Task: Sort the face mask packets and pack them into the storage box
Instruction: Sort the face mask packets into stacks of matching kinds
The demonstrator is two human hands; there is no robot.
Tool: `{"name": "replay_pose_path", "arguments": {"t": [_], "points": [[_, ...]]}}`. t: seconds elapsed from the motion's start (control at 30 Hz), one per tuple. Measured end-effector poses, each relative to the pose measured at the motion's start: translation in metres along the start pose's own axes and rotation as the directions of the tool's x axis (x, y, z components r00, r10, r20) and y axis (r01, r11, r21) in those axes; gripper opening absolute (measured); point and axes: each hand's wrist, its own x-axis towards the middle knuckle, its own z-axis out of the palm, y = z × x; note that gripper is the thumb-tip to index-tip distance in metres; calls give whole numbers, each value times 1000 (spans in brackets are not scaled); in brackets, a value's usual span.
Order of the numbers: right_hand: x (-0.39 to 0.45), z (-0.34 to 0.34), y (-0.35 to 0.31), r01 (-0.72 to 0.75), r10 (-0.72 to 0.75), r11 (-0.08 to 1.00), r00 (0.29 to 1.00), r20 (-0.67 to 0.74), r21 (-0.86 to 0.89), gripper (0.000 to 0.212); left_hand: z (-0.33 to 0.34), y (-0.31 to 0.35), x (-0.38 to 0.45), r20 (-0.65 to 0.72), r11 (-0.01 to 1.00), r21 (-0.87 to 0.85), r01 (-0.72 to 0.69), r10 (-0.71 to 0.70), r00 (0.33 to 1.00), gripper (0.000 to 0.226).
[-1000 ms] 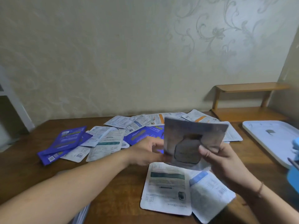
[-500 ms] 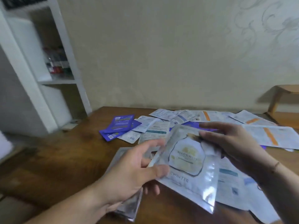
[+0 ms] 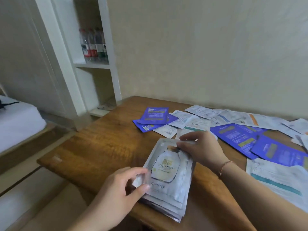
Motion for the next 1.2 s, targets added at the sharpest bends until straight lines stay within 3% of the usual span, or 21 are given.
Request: {"name": "replay_pose_path", "arguments": {"t": [0.1, 0.2, 0.33, 0.4, 0.5, 0.7, 0.9, 1.2], "points": [[3, 1, 5, 49, -47, 998, 998, 41, -46, 24, 4, -8, 0, -33, 993, 96, -70, 74, 997, 26], [4, 1, 8, 66, -64, 998, 994, 91, -21, 23, 9, -13, 0, -61, 983, 141, -120, 129, 990, 41], [-1, 3, 14, 137, -135, 990, 988, 72, -25, 21, 14, -11, 5, 67, 987, 53, -150, 147, 987, 79], [-5, 5, 15, 188, -185, 980, 981, 51, -59, 23, 19, -10, 8, 100, 982, -24, -186, 187, 977, 88], [-9, 6, 19, 231, -226, 971, 970, 84, -60, 27, 25, -14, 11, 88, 965, -96, -242, 251, 964, 81], [-14, 10, 30, 188, -189, 982, 979, 80, 15, 26, 29, -20, 13, 36, 941, -29, -337, 337, 941, 85], [-12, 8, 28, 60, -78, 986, 991, 110, 154, 26, 27, -10, 14, 49, 923, 104, -371, 367, 929, 92], [-10, 11, 17, 8, -22, 990, 995, 95, 142, 28, 29, -5, 17, 70, 924, 160, -348, 341, 937, 91]]}}
